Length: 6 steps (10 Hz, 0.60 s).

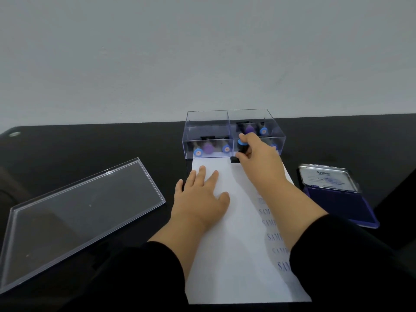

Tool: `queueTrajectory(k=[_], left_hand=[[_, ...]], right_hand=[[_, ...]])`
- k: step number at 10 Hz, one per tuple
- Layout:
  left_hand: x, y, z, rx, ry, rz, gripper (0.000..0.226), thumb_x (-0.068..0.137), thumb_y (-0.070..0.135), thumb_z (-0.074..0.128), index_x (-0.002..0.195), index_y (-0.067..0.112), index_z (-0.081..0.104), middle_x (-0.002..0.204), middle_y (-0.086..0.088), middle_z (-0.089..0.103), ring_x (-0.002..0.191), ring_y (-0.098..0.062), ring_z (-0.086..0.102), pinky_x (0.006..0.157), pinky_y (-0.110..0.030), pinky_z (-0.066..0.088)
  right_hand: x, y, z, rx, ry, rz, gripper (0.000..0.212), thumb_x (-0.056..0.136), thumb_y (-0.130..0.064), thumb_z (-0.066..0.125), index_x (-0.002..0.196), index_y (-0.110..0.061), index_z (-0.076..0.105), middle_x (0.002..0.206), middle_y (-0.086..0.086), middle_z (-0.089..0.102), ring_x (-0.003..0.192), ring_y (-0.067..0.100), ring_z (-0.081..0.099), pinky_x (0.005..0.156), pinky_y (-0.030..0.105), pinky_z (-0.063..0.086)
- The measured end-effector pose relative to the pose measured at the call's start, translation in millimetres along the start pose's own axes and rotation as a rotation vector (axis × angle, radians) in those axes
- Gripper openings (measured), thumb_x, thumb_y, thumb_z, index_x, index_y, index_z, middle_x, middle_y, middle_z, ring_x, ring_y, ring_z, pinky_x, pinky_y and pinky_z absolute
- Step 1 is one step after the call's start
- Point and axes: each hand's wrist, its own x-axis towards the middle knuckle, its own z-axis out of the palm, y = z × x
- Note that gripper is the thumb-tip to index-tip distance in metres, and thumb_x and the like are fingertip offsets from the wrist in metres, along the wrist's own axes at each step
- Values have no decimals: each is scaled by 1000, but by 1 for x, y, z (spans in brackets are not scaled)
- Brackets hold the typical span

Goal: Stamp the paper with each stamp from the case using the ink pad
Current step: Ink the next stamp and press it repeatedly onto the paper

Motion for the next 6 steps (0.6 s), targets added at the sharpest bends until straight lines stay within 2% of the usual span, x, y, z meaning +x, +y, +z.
queueTrajectory(k=[3,6], left_hand=[[0,0,-1,4,-10,-6,60,97,50,24,151,36,1,159,6,-12,146,-14,-13,117,-41,-9],[1,0,-2,18,-31,-10,60,97,51,23,151,36,1,159,5,-11,146,-15,-13,117,-42,-8]], right_hand=[[5,3,9,-52,-51,-22,36,94,-16,53,129,-21,49,111,3,63,99,23,57,77,33,46],[4,3,12,-95,-64,-10,34,95,-19,50,128,-26,46,101,3,62,91,22,57,68,34,48]])
